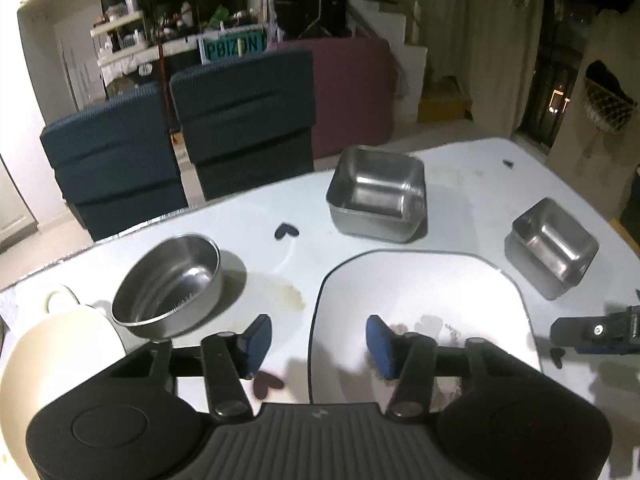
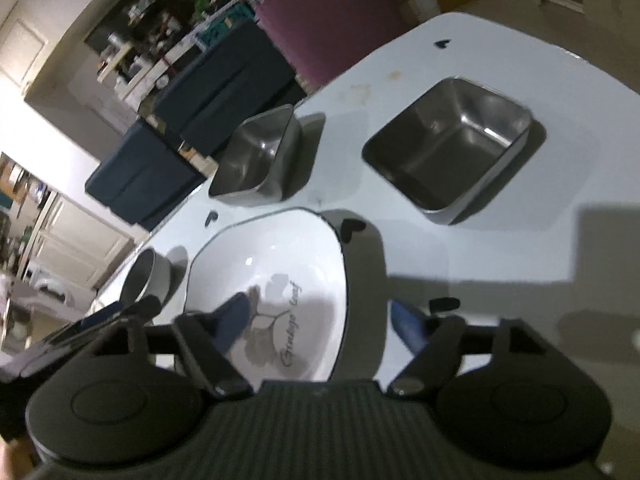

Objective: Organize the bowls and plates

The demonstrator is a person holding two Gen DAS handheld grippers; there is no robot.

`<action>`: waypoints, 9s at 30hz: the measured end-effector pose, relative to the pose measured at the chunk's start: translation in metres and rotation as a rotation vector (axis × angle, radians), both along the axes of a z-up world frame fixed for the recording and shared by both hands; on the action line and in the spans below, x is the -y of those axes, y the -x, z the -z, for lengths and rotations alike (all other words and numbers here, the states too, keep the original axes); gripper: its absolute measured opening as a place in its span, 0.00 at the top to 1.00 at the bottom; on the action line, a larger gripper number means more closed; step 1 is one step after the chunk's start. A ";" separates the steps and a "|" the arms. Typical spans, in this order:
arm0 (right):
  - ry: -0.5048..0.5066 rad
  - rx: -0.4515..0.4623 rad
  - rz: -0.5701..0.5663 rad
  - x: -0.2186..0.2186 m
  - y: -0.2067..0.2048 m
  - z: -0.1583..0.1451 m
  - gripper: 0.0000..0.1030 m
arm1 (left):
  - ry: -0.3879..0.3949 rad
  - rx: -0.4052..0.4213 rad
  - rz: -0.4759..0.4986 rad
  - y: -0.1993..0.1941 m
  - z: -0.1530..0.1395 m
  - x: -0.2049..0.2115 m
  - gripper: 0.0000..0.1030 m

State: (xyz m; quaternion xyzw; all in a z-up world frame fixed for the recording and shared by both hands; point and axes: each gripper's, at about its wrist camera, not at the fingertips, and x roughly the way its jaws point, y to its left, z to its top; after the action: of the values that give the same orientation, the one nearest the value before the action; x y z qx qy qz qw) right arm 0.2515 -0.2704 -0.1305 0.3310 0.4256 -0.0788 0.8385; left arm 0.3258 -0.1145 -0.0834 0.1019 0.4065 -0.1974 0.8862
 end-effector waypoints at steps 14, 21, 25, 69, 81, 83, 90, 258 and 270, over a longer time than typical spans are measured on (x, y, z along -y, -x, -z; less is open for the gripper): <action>0.023 -0.040 -0.014 0.012 -0.016 0.018 0.60 | -0.001 -0.070 -0.010 -0.015 0.018 -0.001 0.85; 0.052 -0.074 -0.021 0.006 -0.022 0.028 0.59 | -0.013 -0.103 -0.006 -0.020 0.028 -0.002 0.86; 0.033 -0.080 -0.014 0.006 -0.025 0.036 0.60 | -0.015 -0.124 0.000 -0.023 0.034 -0.002 0.89; 0.141 -0.090 -0.153 -0.001 -0.037 0.039 0.86 | 0.150 -0.123 -0.017 0.004 0.020 -0.017 0.91; 0.159 0.083 -0.202 0.001 -0.003 -0.011 0.88 | 0.195 -0.022 -0.019 0.062 -0.038 -0.030 0.91; 0.170 0.105 -0.212 0.001 0.004 -0.020 0.88 | 0.194 -0.011 -0.017 0.075 -0.045 -0.031 0.91; 0.174 0.191 -0.226 0.002 0.039 -0.047 0.88 | 0.230 0.018 -0.014 0.125 -0.068 -0.041 0.91; 0.118 0.086 -0.425 -0.254 -0.160 0.039 0.72 | 0.687 -0.345 -0.629 0.065 0.036 -0.288 0.74; 0.143 0.089 -0.464 -0.266 -0.146 0.030 0.88 | 0.682 -0.282 -0.682 0.071 0.035 -0.300 0.80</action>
State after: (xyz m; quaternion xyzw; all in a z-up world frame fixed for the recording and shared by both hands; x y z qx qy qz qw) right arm 0.3977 -0.0043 -0.1610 0.1672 0.4461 0.1005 0.8735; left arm 0.2543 0.1855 -0.1187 -0.3598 0.4451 -0.0301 0.8195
